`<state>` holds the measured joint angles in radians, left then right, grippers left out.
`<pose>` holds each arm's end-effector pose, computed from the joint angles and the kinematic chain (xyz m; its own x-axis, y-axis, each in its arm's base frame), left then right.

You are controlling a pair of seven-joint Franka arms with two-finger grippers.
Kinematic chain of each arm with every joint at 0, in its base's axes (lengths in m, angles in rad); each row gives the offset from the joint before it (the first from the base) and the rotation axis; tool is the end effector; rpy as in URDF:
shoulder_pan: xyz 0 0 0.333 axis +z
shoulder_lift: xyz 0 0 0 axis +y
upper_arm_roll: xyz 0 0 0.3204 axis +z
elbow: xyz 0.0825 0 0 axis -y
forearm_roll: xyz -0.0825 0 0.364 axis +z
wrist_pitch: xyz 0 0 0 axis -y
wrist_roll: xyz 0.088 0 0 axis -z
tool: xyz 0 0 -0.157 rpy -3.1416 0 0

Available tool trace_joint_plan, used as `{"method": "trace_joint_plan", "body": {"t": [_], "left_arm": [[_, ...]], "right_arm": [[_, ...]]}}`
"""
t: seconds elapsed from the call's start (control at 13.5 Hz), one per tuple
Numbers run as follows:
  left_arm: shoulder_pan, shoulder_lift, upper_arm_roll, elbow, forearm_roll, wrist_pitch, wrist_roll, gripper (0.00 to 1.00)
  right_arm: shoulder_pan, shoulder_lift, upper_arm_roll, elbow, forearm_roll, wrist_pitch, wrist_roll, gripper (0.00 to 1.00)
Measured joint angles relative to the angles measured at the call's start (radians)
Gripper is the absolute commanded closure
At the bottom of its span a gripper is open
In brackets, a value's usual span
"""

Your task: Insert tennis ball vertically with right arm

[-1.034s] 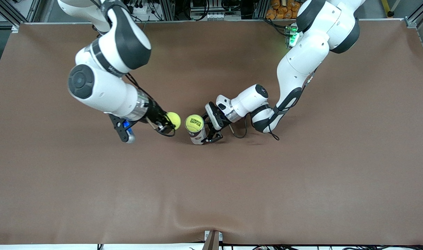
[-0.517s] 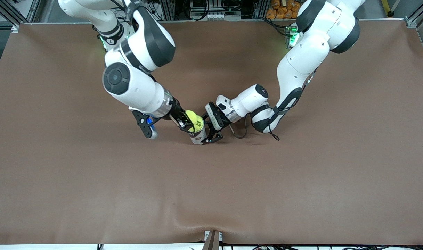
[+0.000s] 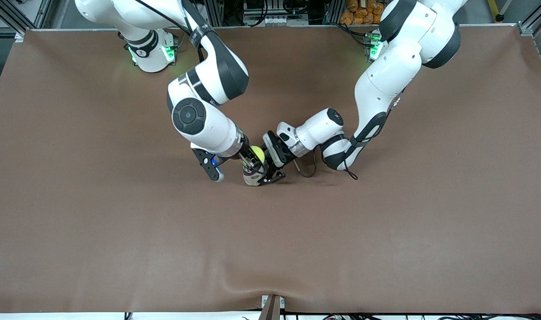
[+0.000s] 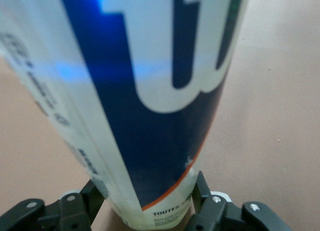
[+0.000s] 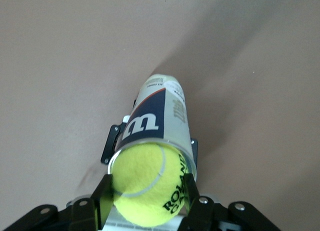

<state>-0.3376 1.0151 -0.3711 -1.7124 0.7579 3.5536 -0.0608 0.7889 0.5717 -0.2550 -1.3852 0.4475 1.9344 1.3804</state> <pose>0.5015 -0.4952 0.1381 0.2178 -0.5400 0.8130 -0.9226 -0.3857 -0.0091 0.5589 0.4238 0.3521 0.5485 -0.7896 -0.2750 -0.8263 -0.5622 -0.0337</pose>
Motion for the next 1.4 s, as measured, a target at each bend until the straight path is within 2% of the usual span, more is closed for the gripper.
{"method": "trace_joint_plan", "body": {"t": [0.37,0.81,1.03,1.4], "left_arm": [[0.000,0.000,0.001,0.000,0.000,-0.001,0.000,0.26],[0.000,0.000,0.001,0.000,0.000,-0.001,0.000,0.26],[0.000,0.000,0.001,0.000,0.000,-0.001,0.000,0.26],[0.000,0.000,0.001,0.000,0.000,-0.001,0.000,0.26]], "right_arm": [[-0.005,0.007,-0.013,0.004,0.001,-0.008,0.000,0.00],[-0.070,-0.022,-0.028,0.121,0.001,-0.194,0.000,0.00],[-0.170,-0.047,-0.034,0.172,0.000,-0.251,-0.075,0.00],[-0.407,-0.060,-0.026,0.209,0.000,-0.277,-0.431,0.00]]}}
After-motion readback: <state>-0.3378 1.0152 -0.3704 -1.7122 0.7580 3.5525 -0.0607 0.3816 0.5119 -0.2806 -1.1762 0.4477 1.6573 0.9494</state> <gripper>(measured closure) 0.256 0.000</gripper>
